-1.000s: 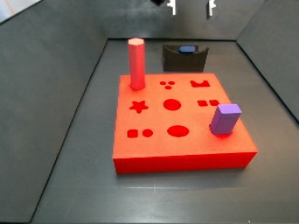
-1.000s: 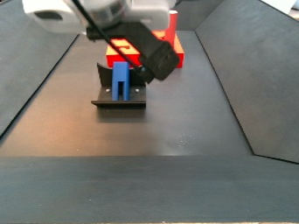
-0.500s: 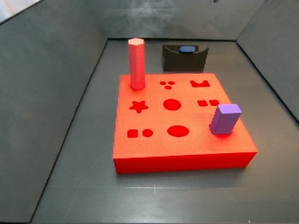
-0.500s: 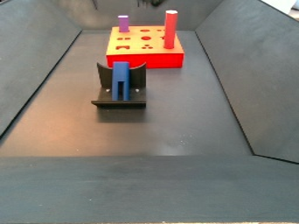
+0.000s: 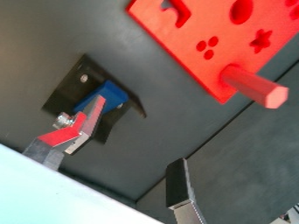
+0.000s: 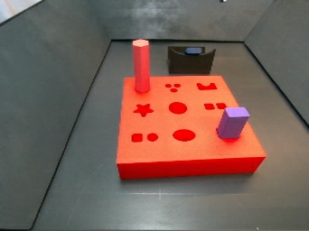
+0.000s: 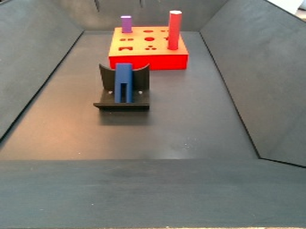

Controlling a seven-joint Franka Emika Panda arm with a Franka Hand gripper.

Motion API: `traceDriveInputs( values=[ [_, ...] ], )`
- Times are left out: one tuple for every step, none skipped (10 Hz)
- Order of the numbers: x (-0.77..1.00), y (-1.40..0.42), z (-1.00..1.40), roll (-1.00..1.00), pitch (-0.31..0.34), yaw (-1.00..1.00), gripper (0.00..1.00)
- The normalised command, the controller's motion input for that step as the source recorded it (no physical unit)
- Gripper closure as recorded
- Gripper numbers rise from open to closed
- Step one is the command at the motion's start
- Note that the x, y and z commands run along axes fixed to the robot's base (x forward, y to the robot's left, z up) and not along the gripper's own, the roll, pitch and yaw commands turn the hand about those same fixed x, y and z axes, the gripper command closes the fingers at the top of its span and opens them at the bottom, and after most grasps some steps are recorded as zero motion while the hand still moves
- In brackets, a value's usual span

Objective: Pick up the square-circle object. Move up. Rotate the square-circle object. Place the square-circle object on the fixture. Regrasp the square-circle object. Move to above the board. Insert the square-circle object.
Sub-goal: Regrasp the square-circle object.

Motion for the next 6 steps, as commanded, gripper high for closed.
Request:
traceDriveInputs(
  values=[
    [-0.05, -0.03, 0.01, 1.00, 0.025, 0.00, 0.00],
    [-0.05, -0.02, 0.01, 1.00, 0.015, 0.00, 0.00],
    [-0.04, -0.02, 0.01, 1.00, 0.011, 0.01, 0.00],
    [-0.03, -0.02, 0.00, 1.00, 0.003, 0.01, 0.00],
    [-0.02, -0.02, 0.00, 1.00, -0.001, 0.01, 0.00],
    [-0.02, -0.02, 0.00, 1.00, -0.004, 0.01, 0.00]
  ],
)
